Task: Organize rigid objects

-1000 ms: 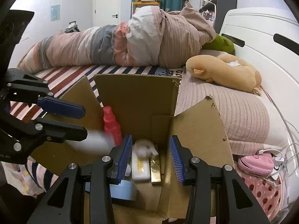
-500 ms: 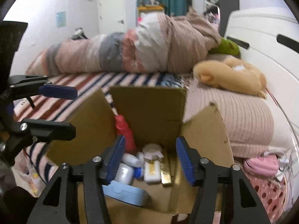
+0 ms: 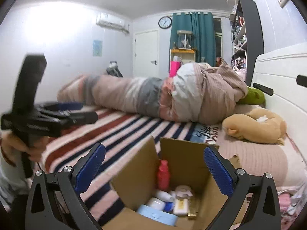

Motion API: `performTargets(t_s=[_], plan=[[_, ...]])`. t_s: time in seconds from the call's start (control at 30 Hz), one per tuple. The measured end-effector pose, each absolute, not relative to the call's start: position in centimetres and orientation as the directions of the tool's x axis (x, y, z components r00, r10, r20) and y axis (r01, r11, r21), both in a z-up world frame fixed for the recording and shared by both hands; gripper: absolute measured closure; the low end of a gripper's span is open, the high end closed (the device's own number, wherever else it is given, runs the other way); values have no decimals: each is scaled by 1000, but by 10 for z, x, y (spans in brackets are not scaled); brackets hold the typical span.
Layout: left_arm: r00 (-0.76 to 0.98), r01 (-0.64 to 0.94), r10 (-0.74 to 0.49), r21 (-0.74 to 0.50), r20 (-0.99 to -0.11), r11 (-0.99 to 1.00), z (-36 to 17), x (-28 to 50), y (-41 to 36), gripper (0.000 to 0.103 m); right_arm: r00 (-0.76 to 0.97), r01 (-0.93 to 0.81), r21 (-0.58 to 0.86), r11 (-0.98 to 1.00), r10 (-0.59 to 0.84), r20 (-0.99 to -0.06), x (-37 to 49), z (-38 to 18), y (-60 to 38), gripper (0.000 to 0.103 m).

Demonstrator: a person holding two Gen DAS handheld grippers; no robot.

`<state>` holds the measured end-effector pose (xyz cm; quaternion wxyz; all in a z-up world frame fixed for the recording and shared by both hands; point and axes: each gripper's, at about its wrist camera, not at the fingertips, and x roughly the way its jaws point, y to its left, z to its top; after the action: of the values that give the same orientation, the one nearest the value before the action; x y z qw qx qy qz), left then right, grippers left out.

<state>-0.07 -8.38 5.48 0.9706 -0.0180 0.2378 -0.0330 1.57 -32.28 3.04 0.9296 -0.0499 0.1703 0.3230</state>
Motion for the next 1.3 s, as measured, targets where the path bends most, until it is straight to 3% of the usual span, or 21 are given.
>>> performTargets(t_s=[1.3], plan=[[900, -29, 10, -35, -436, 999, 39, -2, -72, 5, 710, -630, 64, 774, 607, -356, 24, 19, -320, 0]])
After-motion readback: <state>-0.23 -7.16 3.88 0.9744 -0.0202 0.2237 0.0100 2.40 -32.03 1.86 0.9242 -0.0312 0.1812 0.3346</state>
